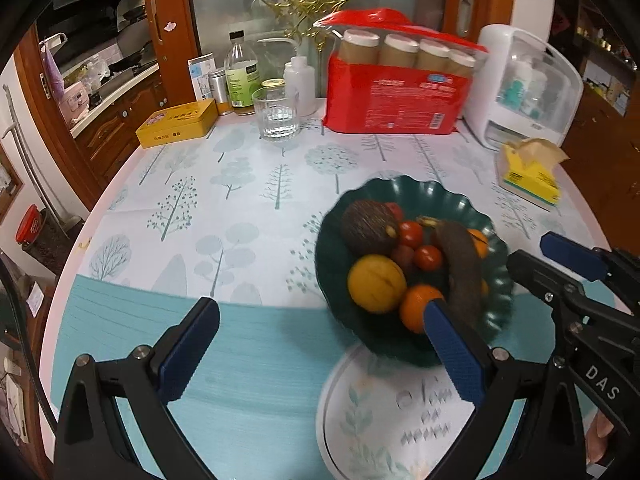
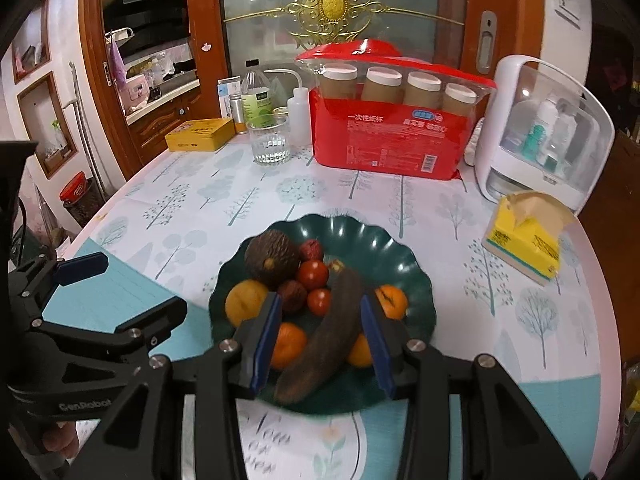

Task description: Organize fruits

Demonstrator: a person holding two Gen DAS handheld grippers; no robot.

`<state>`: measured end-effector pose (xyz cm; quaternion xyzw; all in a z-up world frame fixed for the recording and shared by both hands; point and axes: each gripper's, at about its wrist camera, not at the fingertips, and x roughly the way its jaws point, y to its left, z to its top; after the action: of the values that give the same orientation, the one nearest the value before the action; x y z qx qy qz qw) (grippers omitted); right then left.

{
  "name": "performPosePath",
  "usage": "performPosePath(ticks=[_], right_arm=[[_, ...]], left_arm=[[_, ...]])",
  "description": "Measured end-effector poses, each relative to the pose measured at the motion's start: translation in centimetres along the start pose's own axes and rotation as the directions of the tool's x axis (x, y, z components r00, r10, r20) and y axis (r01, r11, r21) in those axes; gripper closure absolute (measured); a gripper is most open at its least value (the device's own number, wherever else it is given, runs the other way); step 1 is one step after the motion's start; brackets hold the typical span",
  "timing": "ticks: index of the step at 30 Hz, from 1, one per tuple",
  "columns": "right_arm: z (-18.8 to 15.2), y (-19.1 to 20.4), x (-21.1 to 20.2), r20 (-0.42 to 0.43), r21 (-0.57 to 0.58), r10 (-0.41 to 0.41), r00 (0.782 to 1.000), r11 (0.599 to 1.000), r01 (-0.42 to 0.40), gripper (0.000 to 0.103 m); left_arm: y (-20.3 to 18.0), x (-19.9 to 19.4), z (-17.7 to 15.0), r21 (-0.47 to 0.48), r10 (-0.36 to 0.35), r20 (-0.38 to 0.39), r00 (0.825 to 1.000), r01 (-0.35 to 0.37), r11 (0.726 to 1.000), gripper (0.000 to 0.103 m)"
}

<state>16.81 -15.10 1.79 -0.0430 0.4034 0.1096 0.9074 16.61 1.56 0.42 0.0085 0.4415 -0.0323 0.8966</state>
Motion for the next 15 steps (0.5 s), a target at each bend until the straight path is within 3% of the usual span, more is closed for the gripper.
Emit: performPosePath(ticks=[9, 15], right_arm=[[-5.9, -0.4, -5.1, -0.032, 0.065, 0.004, 0.999, 0.998, -0.002, 0.061], [-9.3, -1.2, -8.6, -0.041, 0.117, -0.049, 0.998, 0.992, 0.054, 0.054]], left_arm=[[-1.5, -5.6, -5.5, 0.035, -0.062, 0.040, 0.997, 0.061, 0.998, 0.002], [-2.7, -8.0, -8.5, 0.050, -0.102, 0.038, 0.994, 0.100, 0.994, 0.001]])
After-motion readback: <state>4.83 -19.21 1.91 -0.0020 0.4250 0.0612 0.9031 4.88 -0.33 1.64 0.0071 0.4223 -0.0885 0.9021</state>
